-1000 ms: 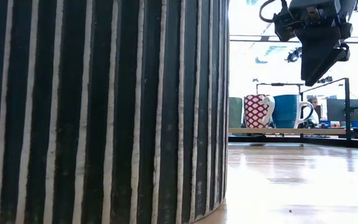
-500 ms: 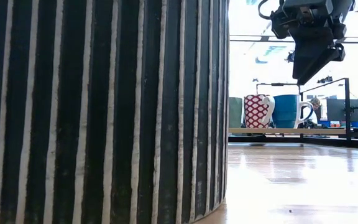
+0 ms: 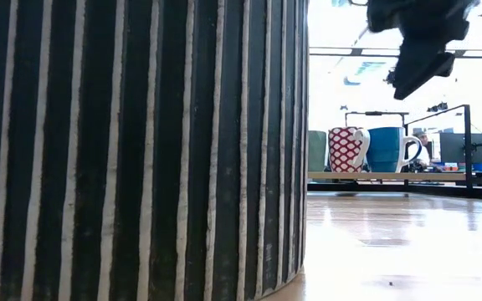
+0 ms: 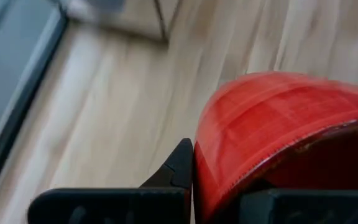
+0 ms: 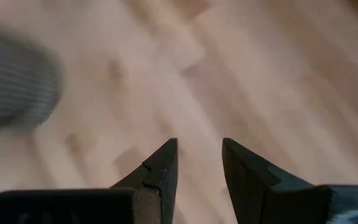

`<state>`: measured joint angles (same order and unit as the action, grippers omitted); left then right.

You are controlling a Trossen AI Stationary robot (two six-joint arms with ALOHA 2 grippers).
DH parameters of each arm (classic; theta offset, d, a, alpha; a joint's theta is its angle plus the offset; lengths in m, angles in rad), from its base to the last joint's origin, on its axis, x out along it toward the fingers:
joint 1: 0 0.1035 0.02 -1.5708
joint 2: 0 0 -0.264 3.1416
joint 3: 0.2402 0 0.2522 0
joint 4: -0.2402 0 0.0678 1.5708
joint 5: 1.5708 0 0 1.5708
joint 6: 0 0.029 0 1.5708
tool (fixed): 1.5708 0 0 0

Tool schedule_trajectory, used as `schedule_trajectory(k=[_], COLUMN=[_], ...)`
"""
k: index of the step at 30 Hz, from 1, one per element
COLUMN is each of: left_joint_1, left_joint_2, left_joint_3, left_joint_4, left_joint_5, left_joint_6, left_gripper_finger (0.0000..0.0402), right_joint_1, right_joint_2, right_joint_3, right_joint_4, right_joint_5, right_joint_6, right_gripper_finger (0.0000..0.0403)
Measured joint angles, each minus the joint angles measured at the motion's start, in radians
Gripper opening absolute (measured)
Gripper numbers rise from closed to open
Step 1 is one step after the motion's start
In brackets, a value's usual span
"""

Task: Place coffee mugs
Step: Move the red mug to the center of the table

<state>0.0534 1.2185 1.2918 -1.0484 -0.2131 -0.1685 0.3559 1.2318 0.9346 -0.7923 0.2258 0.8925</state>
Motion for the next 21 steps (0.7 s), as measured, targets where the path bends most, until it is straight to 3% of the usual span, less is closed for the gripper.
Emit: schedule_trajectory(k=[3, 7, 13, 21], left_joint_1=[0.012, 0.037, 0.092, 0.132], left_joint_2=[0.044, 0.153, 0.388, 0.696], left_joint_3=[0.082, 0.191, 0.389, 0.689], left_joint_4=[0.078, 0.183, 0.231, 0.14], left_joint_5=[0.0, 0.019, 0.136, 0.158], left_joint_6=[0.063, 0.166, 0.292, 0.385], left_gripper_finger=[0.0004, 0.0004, 0.0003, 0.0003], right_joint_1=[0.089, 0.216, 0.393, 0.534], right_joint_2=[-0.002, -0.005, -0.002, -0.002], right_joint_3=[0.012, 0.018, 0.018, 0.018], right_joint_4=[0.004, 0.003, -0.015, -0.026], right_joint_5=[-0.017, -0.006, 0.143, 0.3], right_joint_6=[0.005, 0.142, 0.387, 0.573], right_gripper_finger=[0.0106, 0.0106, 0.0106, 0.0106])
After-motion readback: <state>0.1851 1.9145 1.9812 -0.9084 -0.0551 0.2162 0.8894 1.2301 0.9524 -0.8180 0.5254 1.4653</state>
